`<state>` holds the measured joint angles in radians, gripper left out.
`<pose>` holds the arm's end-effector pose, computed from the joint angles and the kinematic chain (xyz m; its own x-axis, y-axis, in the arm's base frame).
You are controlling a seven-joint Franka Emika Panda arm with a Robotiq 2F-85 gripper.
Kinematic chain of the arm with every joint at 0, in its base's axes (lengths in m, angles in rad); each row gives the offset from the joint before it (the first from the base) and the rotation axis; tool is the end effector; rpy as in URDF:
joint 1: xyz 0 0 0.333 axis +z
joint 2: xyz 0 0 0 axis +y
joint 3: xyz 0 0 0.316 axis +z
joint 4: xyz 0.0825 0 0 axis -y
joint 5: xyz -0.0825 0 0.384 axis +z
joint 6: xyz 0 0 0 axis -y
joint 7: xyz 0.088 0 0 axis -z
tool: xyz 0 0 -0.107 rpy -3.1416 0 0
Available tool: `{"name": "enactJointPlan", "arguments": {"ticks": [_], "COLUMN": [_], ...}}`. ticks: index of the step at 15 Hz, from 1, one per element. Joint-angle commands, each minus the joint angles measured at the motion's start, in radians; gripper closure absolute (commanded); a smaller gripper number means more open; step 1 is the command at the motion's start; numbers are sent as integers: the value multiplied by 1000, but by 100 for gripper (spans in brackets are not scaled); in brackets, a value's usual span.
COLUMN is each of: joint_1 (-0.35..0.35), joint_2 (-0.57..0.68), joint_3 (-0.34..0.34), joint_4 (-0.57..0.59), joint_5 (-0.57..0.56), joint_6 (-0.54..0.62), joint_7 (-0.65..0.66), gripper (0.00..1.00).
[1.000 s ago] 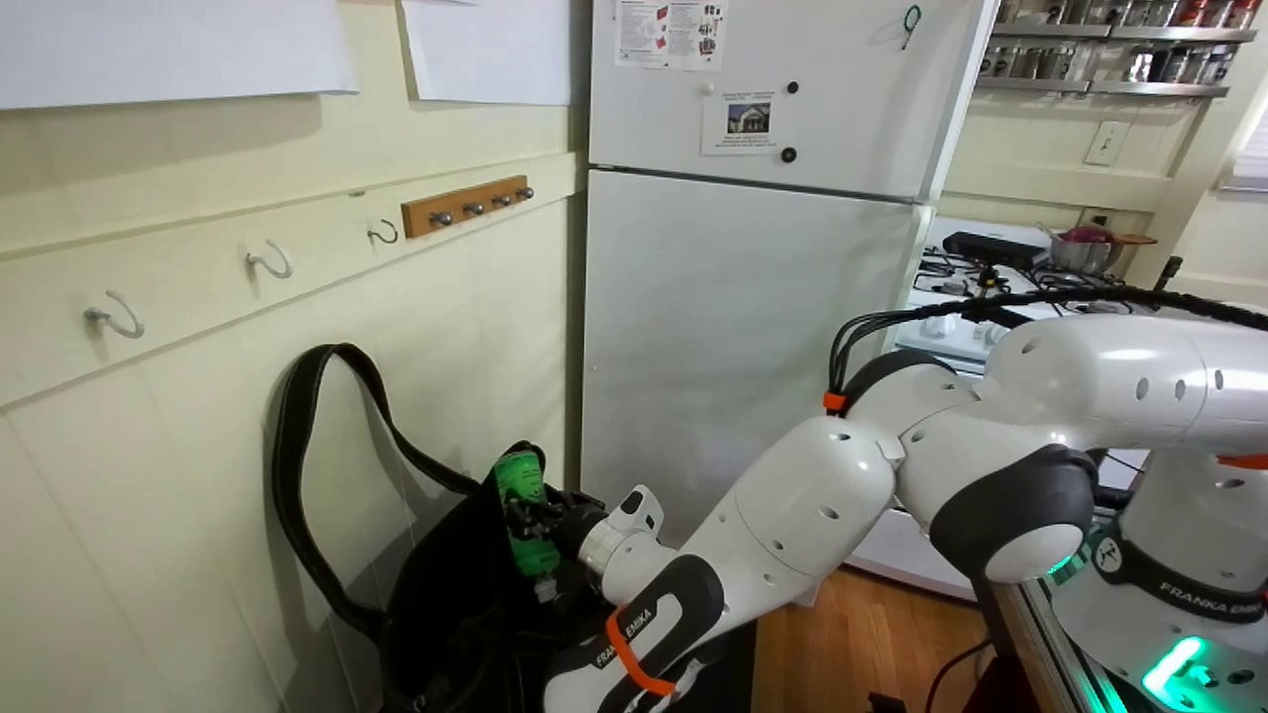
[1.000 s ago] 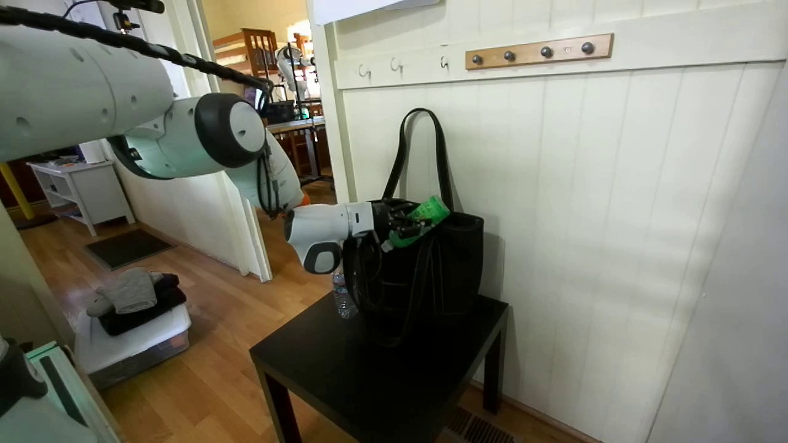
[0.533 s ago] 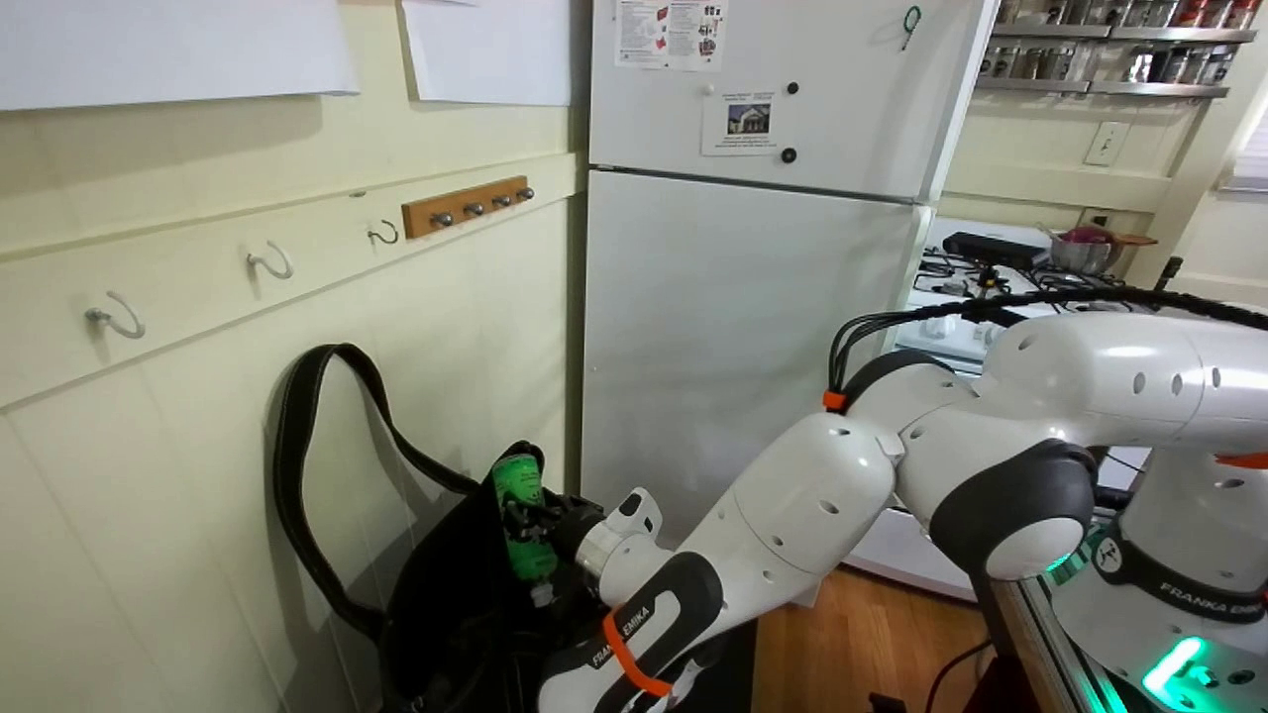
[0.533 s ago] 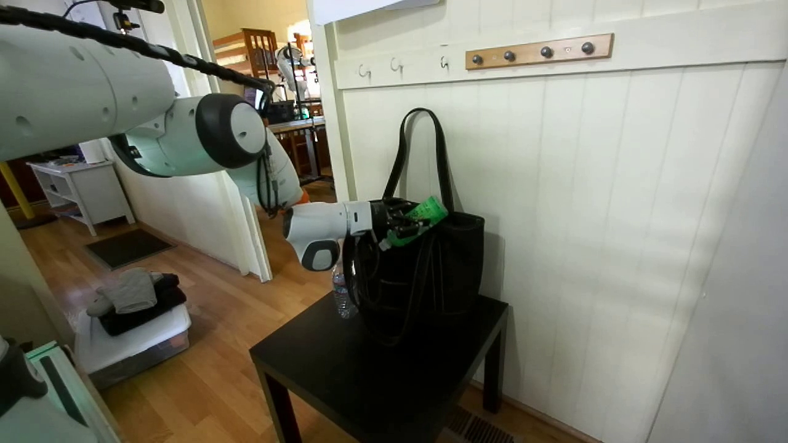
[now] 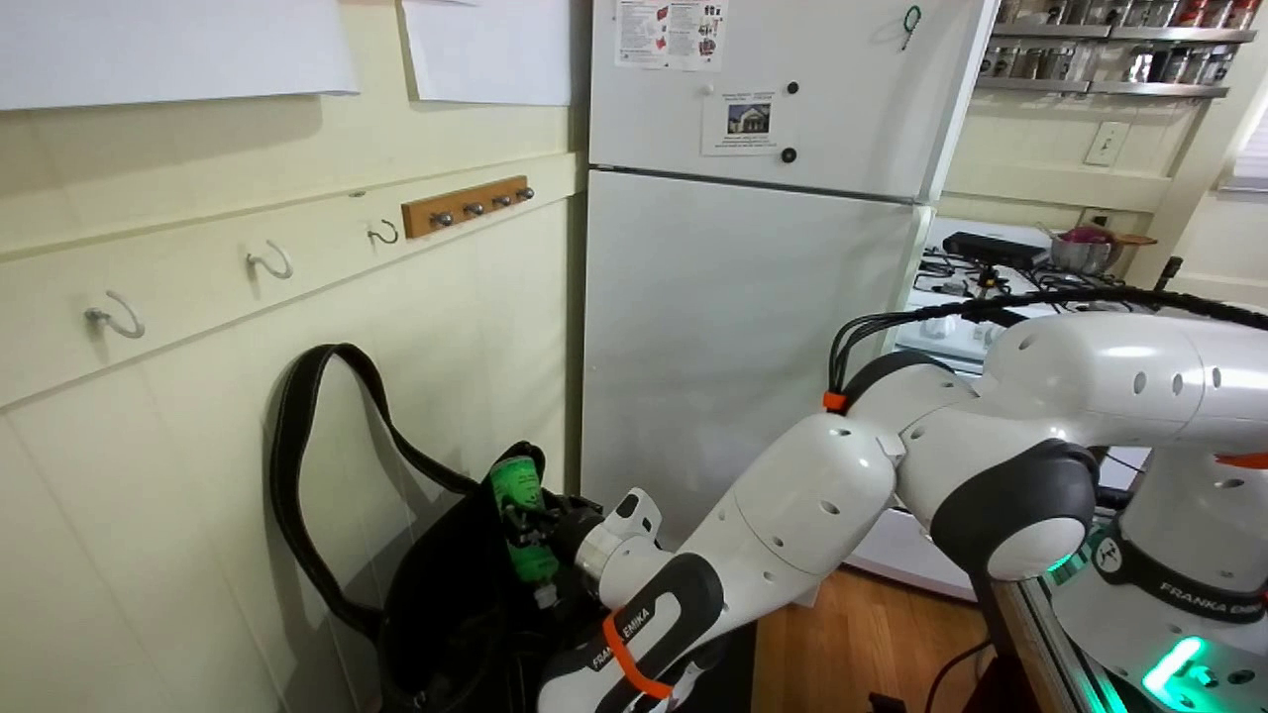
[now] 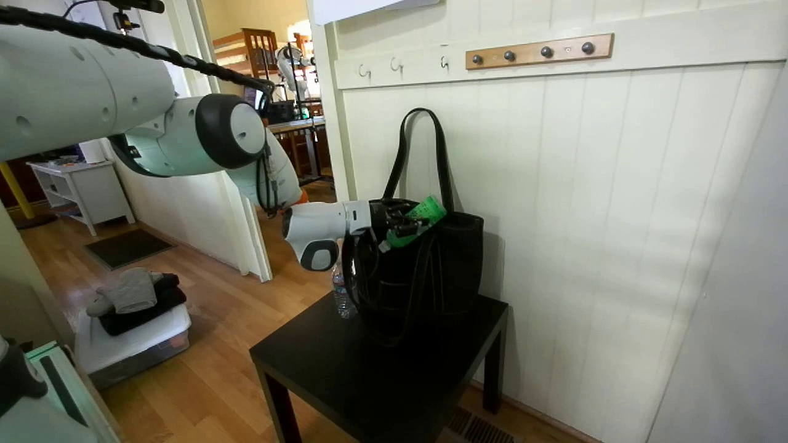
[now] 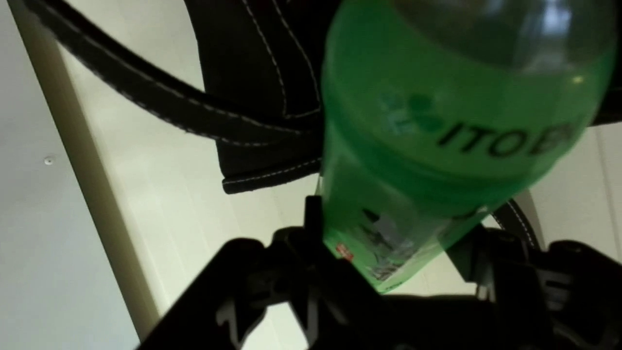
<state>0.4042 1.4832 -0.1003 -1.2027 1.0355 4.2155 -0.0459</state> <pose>0.6251 0.1014 0.0376 -0.0101 -0.3219 0.9467 -0.5036 -0.8163 -0.2830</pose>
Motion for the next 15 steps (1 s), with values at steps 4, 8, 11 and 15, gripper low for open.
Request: {"name": "enactJointPlan", "arguments": {"ticks": [4, 8, 11, 15], "joint_1": [-70, -44, -26, -36], "joint_2": [10, 9, 6, 3], "joint_3": [108, 54, 12, 17], "joint_4": [5, -7, -23, -32], "joint_5": [-95, -71, -75, -81], "joint_6": [20, 19, 21, 21], "joint_7": [-106, -95, -91, -103], "gripper": [64, 64, 64, 64]}}
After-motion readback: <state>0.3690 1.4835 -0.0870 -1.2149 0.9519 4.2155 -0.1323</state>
